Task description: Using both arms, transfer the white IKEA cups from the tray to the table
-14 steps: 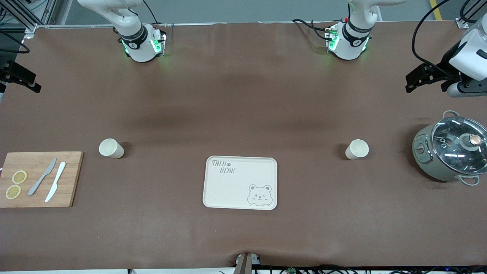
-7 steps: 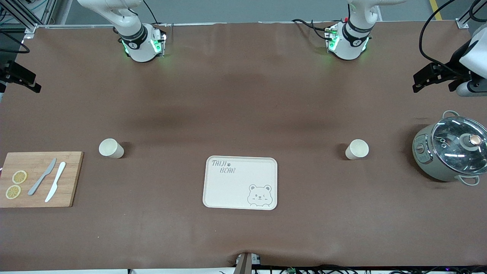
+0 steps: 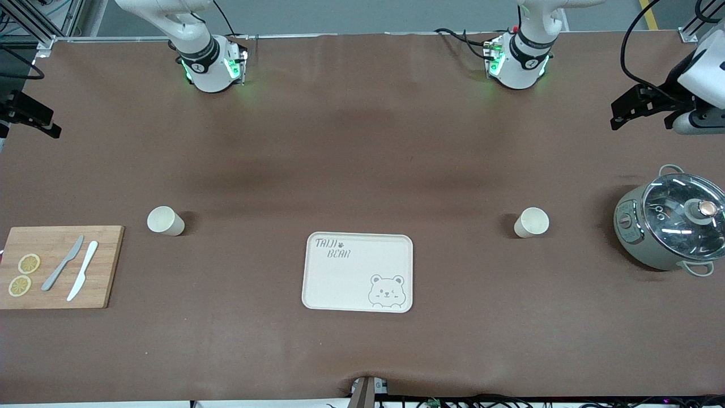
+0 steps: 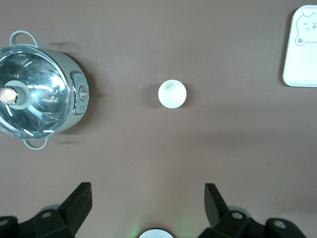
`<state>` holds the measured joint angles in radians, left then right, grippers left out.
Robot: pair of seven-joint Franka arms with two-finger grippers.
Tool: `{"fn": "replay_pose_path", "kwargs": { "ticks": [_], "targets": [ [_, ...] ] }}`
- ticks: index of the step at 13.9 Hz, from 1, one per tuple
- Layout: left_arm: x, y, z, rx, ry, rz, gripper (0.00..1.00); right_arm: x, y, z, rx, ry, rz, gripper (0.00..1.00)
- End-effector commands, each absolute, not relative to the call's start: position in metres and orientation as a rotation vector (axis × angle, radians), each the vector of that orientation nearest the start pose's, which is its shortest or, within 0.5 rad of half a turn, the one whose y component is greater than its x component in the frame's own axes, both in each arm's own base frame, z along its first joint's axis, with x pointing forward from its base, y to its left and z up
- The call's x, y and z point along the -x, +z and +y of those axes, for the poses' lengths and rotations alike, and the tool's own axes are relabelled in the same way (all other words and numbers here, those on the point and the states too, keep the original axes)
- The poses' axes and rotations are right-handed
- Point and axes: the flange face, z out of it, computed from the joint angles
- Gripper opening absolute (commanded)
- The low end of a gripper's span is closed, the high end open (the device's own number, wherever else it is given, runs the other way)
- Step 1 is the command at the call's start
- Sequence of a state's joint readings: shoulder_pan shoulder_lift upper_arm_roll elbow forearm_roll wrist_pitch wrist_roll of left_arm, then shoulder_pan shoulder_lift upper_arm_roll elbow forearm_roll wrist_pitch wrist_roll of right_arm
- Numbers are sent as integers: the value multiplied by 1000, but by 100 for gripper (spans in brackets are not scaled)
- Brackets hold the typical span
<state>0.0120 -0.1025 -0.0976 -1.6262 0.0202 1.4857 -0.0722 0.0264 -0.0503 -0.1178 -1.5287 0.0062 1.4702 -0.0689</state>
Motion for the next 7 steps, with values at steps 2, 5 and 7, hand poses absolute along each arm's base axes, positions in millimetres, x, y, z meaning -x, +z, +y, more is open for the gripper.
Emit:
{"fn": "replay_pose_path", "kwargs": {
  "ticks": [2, 5, 7],
  "targets": [
    [-497, 652, -46, 3105, 18, 27, 100, -523, 667, -49, 3116, 5, 54, 100],
    [-501, 651, -43, 3106, 21, 39, 100, -523, 667, -50, 3114, 5, 56, 100],
    [-503, 652, -44, 3109, 19, 18, 100, -523, 667, -50, 3114, 5, 56, 100]
  ]
}}
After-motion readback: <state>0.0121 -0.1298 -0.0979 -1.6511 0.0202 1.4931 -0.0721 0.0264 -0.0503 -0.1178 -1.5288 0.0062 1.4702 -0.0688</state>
